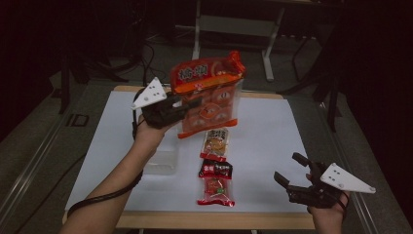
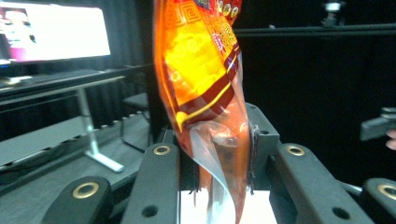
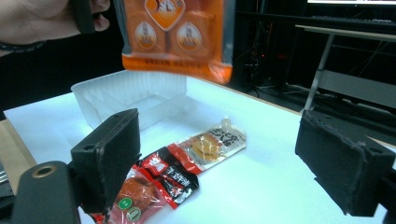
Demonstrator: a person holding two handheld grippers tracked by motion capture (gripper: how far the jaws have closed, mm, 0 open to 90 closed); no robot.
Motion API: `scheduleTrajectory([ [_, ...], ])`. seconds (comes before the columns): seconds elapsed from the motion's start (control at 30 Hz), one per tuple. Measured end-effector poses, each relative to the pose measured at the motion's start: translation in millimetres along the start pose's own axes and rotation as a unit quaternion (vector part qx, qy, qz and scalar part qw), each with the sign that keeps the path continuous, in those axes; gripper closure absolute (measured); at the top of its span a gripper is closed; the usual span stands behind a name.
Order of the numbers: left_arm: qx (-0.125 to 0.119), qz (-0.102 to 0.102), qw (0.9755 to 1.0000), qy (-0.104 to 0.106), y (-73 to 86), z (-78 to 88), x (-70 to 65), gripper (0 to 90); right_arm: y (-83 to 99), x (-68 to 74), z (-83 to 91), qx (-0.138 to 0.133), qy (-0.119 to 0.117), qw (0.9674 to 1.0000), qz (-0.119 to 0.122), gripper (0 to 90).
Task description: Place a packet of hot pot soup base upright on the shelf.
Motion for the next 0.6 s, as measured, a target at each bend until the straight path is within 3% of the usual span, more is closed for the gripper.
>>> scheduleTrajectory([
  [0.23,0.008,-0.002,0.9985,-0.053,10.3,28.0,34.3,71.7,7.4,-0.2,-6.5,0.009,-0.001,1.0000,0.003,14.0],
  [0.33,0.013,0.000,0.9968,-0.079,20.2,39.8,47.5,71.8,9.0,-0.2,-8.9,0.010,-0.004,0.9999,0.000,14.0],
  [0.6,0.035,0.013,0.9929,-0.113,52.3,60.4,66.6,71.7,13.8,0.9,-14.3,0.015,-0.005,0.9999,0.005,14.0],
])
Point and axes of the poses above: each handheld gripper's, and its own axes: z roughly backward along the jaws, y roughly out of its underside, x roughly to its left, the point moved 9 cm from there along -z, roughly forward along the jaws, and after that the axes turned 15 degrees about -z, right-handed, at the moved point
